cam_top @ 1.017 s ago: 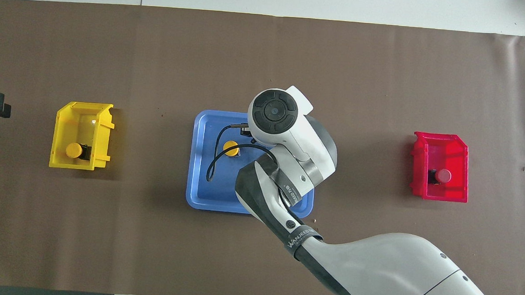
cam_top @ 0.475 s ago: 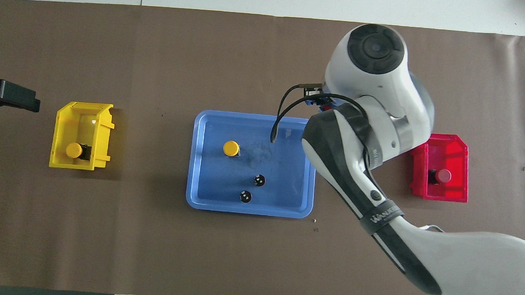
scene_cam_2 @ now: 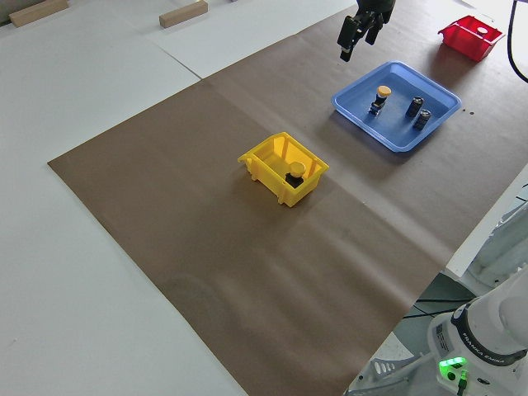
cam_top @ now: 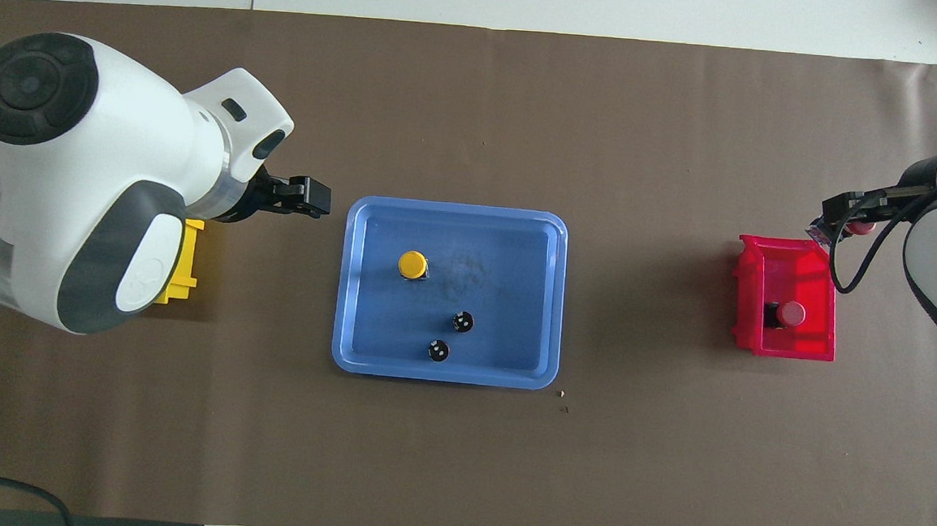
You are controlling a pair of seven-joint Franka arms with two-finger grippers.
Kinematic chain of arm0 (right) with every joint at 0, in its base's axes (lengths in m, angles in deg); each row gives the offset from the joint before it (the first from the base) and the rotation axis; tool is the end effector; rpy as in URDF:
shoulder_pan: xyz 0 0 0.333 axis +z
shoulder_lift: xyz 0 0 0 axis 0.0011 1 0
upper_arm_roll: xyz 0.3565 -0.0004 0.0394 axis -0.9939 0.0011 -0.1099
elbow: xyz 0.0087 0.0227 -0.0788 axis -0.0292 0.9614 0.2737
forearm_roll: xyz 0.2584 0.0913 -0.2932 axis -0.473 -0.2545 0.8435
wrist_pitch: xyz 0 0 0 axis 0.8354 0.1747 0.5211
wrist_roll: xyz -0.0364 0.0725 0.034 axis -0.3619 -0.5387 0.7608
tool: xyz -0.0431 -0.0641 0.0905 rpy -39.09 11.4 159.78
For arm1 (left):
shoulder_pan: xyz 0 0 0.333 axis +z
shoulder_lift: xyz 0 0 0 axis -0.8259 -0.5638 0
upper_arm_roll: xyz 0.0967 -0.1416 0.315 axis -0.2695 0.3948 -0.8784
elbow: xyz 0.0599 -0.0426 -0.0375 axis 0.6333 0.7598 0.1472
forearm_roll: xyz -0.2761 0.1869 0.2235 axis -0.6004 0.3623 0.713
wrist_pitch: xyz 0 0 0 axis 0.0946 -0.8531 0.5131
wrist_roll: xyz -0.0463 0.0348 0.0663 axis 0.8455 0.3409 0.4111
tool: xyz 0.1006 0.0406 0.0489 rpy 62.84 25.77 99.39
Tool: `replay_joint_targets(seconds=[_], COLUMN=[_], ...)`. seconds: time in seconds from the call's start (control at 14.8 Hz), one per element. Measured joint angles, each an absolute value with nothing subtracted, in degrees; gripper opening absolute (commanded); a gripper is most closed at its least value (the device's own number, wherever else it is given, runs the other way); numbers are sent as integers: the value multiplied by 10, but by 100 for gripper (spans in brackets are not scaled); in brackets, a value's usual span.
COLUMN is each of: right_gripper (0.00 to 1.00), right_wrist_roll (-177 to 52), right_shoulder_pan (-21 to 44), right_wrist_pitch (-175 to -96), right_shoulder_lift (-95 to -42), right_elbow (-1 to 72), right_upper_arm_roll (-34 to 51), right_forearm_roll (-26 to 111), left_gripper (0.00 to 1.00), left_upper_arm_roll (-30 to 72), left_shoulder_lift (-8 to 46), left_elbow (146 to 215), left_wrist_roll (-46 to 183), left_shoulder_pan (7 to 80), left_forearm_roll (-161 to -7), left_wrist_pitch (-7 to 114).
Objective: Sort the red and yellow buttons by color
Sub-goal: 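Release the red button with the right gripper while the left grasps yellow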
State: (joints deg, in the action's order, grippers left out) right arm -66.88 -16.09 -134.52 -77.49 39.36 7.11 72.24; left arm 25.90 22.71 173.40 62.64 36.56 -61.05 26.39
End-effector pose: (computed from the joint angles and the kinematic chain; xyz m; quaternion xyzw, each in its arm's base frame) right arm 0.6026 -0.0788 0.4868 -0.9987 -0.0412 -0.0287 0.0125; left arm 0.5453 -0.2781 0.5253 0.9985 -0.0418 0.0163 0.0323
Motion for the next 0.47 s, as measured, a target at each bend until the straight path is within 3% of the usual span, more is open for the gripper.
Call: replay_joint_targets(seconds=[0.2, 0.47], right_gripper=[16, 16], right_wrist_roll=[-667, -669], right_shoulder_pan=[-157, -161], right_wrist_pitch=[-1424, -1456], right_shoulder_lift=[-780, -788], right_elbow=[465, 509], right_upper_arm_roll=[64, 65], right_forearm_roll=[722, 722], left_gripper=[100, 100], left_upper_arm_roll=[259, 258], left_shoulder_lift=[181, 143], left_elbow=[1740, 1773], left_wrist_roll=[558, 506], left_shoulder_pan=[316, 269], left_forearm_roll=[-610, -608], left_wrist_pitch=[310, 379])
